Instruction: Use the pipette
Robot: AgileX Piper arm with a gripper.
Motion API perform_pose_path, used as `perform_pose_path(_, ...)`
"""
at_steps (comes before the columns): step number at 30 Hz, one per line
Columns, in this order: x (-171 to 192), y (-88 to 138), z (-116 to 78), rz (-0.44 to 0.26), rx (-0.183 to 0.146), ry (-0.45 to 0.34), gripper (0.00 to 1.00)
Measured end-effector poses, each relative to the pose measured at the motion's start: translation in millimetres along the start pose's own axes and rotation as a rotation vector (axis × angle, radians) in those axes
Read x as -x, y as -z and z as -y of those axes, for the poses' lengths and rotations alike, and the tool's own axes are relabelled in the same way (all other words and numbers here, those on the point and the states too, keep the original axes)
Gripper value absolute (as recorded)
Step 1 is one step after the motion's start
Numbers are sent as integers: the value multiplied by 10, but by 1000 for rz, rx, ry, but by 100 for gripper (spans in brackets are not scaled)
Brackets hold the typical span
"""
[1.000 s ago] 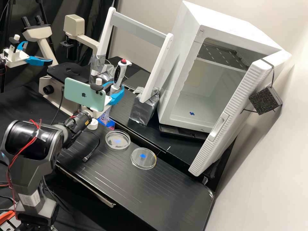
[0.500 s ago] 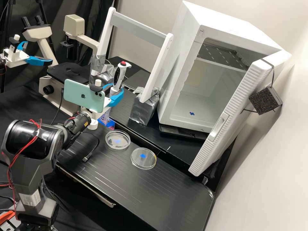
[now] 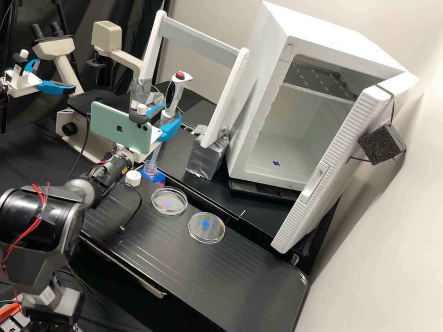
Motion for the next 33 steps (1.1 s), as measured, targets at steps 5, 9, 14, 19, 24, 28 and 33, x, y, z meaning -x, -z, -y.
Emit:
perform_pose_path(5,8,114,-192,-21,-22,3,0)
perform_pose_path(9,24,186,-378,-50,-12,-13,0)
perform_pose_path(14,77,255,-632,-103,-4,-55,0)
perform_pose_path(19,148,259,-817,-153,20,-68,0)
perform_pose_path(24,233,228,-985,-169,88,-71,0)
perform_pose_path(28,283,186,-1070,-152,118,-64,0)
perform_pose_path(33,323,163,-1128,-113,178,-18,0)
